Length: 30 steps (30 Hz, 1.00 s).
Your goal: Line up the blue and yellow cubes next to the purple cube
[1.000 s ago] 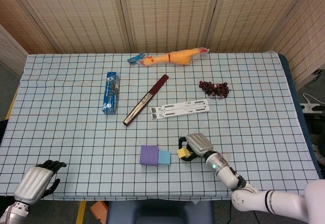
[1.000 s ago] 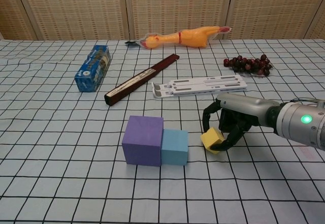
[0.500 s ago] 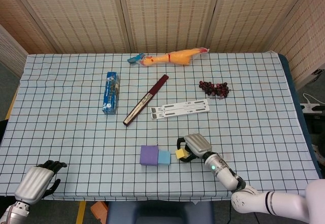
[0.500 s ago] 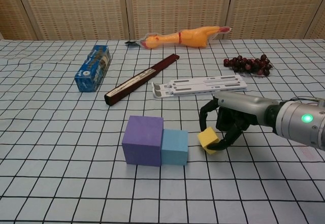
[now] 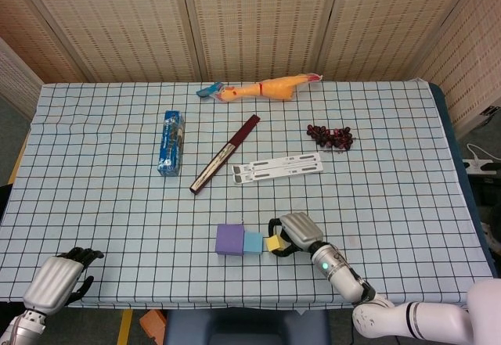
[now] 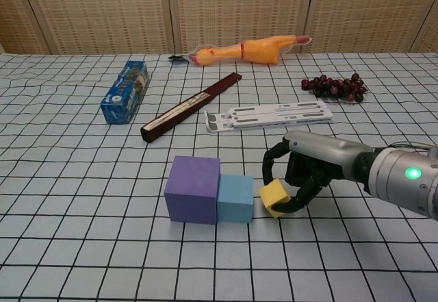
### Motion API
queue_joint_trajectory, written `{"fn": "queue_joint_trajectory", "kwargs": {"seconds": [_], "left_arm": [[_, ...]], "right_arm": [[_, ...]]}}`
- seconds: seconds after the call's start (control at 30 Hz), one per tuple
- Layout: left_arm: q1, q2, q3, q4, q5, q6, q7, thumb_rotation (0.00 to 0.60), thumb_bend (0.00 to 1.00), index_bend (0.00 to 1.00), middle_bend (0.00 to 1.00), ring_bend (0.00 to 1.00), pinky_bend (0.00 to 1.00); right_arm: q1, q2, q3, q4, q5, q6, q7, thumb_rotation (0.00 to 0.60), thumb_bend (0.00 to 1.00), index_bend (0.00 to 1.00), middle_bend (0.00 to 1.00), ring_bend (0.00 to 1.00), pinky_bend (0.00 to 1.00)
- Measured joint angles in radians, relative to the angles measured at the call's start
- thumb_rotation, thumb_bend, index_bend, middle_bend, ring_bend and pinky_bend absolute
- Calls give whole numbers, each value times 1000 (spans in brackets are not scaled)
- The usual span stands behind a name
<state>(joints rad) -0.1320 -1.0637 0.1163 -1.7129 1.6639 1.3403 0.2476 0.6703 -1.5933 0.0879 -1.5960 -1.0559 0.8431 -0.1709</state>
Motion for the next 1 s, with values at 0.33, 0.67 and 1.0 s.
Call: {"fn": "queue_joint_trajectory", "kwargs": {"seconds": [0.33,0.67,1.0], "left_arm": [[-1,-1,2,-2,3,-1,3,600,436,329,359,317,588],[-1,1,5,-4,8,-1,1,600,437,329,359,317,588],[-1,0,5,-6,6,-3,7,600,438,329,360,317,589]], "right_arm": [[-26,-24,-6,10,-38,43,25,600,182,554,1000,929,1000],[-63,-35,-11,25,-118,61,153,600,182,552,1000,929,1000],[-104,-18,-32,56,-178,76,247,600,181,551,1000,929,1000]]}}
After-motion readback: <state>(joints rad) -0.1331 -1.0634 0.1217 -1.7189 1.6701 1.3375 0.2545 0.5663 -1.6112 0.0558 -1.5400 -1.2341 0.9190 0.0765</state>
